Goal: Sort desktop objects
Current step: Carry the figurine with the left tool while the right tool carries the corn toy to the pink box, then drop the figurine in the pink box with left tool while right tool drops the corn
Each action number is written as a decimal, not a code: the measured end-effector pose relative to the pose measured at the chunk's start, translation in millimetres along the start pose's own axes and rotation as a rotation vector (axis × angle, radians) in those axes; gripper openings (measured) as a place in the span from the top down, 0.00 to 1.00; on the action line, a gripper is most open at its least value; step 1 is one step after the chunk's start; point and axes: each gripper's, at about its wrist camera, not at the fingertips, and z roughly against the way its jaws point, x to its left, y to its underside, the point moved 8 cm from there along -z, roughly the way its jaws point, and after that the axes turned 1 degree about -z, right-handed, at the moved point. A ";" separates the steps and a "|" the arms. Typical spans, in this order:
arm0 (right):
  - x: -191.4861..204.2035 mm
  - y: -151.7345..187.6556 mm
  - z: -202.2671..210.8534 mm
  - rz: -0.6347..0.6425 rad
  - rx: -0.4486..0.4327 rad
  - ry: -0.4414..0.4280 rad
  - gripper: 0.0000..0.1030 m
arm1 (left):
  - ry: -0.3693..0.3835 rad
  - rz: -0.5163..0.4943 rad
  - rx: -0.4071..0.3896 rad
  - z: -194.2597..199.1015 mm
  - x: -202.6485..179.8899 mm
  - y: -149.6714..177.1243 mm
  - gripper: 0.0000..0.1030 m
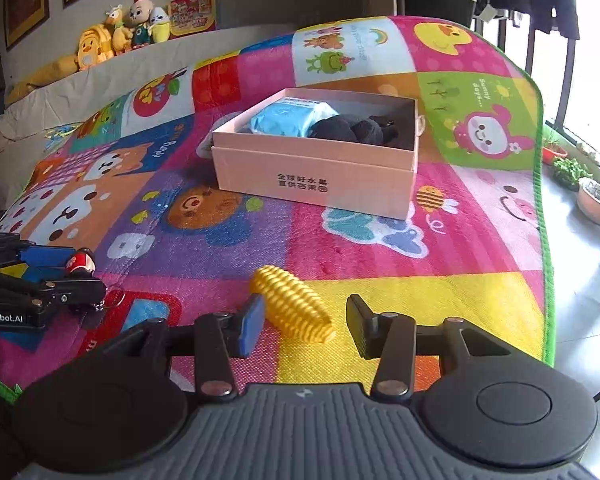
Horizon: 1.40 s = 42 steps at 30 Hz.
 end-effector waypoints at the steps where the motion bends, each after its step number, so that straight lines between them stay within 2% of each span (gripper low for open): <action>1: 3.3 0.3 -4.7 0.011 0.010 -0.010 0.55 | 0.000 -0.008 -0.002 1.4 -2.2 0.1 0.24; 4: 14.3 3.8 -19.7 0.052 0.042 -0.008 0.56 | -0.002 -0.036 -0.003 4.4 -5.2 0.5 0.21; 6: 17.1 3.8 -18.8 0.069 0.044 -0.012 0.70 | -0.007 -0.055 0.002 4.3 -6.8 2.1 0.20; 12: 22.9 2.5 3.3 0.102 0.029 -0.057 0.70 | -0.006 -0.047 0.028 -6.5 -3.9 3.5 0.21; 15: 18.6 2.7 14.3 0.066 0.051 -0.105 0.70 | 0.003 -0.049 0.047 -10.9 -4.9 5.3 0.30; 21: 4.0 -1.0 40.5 0.040 0.037 -0.119 0.70 | 0.045 -0.093 0.020 2.7 -19.8 -6.7 0.32; 24: -4.0 -9.4 56.0 0.044 -0.006 -0.093 0.70 | 0.062 -0.118 -0.049 15.1 -28.2 -40.0 0.32; 28: -20.4 -39.1 83.0 0.026 -0.112 -0.061 0.70 | 0.082 -0.138 -0.198 25.5 -38.7 -118.3 0.32; 31: -37.3 -72.7 99.3 0.023 -0.199 -0.022 0.70 | 0.109 -0.155 -0.292 16.5 -50.3 -180.5 0.32; 34: -45.5 -85.3 100.5 0.024 -0.216 -0.002 0.70 | 0.130 -0.123 -0.370 -8.6 -58.5 -240.8 0.31; 35: -48.4 -90.5 99.0 0.027 -0.220 0.006 0.70 | 0.135 -0.095 -0.400 -18.6 -58.4 -258.4 0.27; 36: -51.0 -95.9 96.3 0.030 -0.220 0.014 0.70 | 0.139 -0.069 -0.420 -29.0 -57.1 -272.5 0.10; 37: -53.5 -100.4 92.9 0.030 -0.218 0.020 0.70 | 0.140 -0.050 -0.428 -40.1 -54.4 -283.0 0.04; 39: -60.7 -113.1 79.4 0.033 -0.208 0.038 0.70 | 0.125 -0.020 -0.426 -54.9 -43.7 -286.6 0.05; 42: -65.0 -119.6 70.6 0.038 -0.205 0.049 0.70 | 0.099 0.024 -0.386 -63.2 -15.0 -255.4 0.05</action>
